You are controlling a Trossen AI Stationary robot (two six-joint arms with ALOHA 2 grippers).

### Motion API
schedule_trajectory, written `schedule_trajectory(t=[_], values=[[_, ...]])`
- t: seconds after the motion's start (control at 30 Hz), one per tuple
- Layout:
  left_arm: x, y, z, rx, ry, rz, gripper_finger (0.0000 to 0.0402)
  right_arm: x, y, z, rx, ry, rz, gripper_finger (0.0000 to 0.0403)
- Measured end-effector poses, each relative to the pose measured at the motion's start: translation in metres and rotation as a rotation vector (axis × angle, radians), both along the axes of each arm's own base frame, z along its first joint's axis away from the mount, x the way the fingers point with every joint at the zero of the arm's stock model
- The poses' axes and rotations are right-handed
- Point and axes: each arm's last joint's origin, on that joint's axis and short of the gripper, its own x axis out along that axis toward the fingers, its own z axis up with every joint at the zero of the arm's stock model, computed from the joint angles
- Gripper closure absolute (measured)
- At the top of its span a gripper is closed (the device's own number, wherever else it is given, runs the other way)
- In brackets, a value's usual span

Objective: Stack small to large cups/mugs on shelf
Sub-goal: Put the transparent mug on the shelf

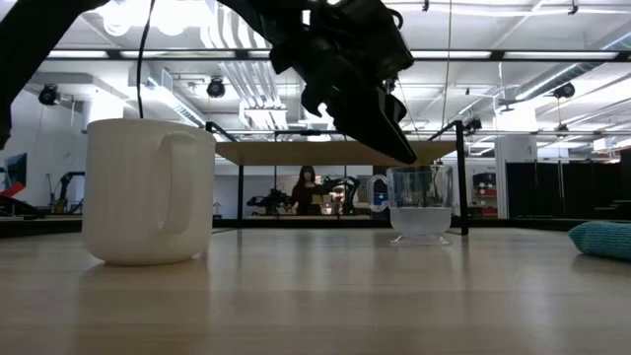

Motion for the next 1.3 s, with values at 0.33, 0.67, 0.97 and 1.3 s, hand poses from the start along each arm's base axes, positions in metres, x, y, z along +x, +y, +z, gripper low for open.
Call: schedule_trajectory(t=[0.33,0.67,0.97,1.3], values=[[0.001,0.001,-0.007,0.000,-0.002,0.002,0.0320,0.000,0.000,0.000,0.007,-0.001,-0.003,0.0307],[0.002,0.002,-0.014,-0.001,0.015,0.005,0.0320,0.000,0.000,0.000,0.008,-0.002,-0.003,0.0307],[0.005,0.003,-0.021,0.005,0.009,0.018,0.0322,0.000,0.000,0.000,0.008,-0.003,-0.003,0.0307],[0.005,0.004,-0.020,0.018,0.016,0.037,0.0396,0.000,0.000,0.000,0.007,0.000,-0.003,0.0307]])
